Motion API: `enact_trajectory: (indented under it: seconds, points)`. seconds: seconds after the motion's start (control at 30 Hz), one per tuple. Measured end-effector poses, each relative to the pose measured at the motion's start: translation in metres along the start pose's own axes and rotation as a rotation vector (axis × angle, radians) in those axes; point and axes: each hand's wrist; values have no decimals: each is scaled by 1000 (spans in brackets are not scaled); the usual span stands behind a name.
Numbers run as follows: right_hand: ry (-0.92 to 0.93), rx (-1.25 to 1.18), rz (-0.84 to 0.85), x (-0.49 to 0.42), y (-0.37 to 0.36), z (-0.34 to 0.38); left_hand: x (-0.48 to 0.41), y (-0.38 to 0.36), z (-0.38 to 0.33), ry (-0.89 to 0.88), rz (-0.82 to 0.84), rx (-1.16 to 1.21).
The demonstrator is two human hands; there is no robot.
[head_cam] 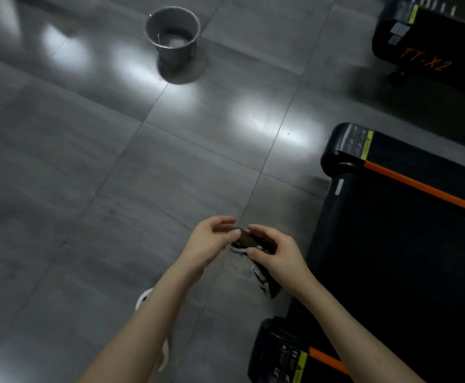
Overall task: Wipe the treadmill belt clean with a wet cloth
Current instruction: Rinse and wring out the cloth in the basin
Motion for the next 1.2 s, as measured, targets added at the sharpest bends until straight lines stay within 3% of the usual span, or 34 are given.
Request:
enact_trajectory:
  seconds: [0.2, 0.37, 0.43, 0.57, 0.73, 0.97, 1.2]
  points:
    - [-1, 89, 4, -62, -67, 119, -16, 132, -76, -153, -89, -221]
    - [-167, -95, 93, -130, -92, 206, -40, 213, -167, -285, -124, -213]
    - [-116, -11, 100, -164, -94, 232, -62, 234, -197, -309, -108, -214]
    - [4, 129, -62, -244, -78, 278, -122, 265, -253, -320, -112, -133]
    - [-60, 226, -277, -363, -25, 324, -210, 321, -324, -264, -420, -61]
    - [-14, 378, -297, -549, 2, 380, -347, 379, -396, -148, -513, 29]
    - [-31, 505, -214, -730, -27, 398, -506, 427, -430, -109, -496, -121]
Point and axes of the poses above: each hand's wrist, its own x-axis away from the middle knuckle, its own y-axis out of the back of the hand, z = x × y, and after that the axes turned 1 degree about -z, right-handed
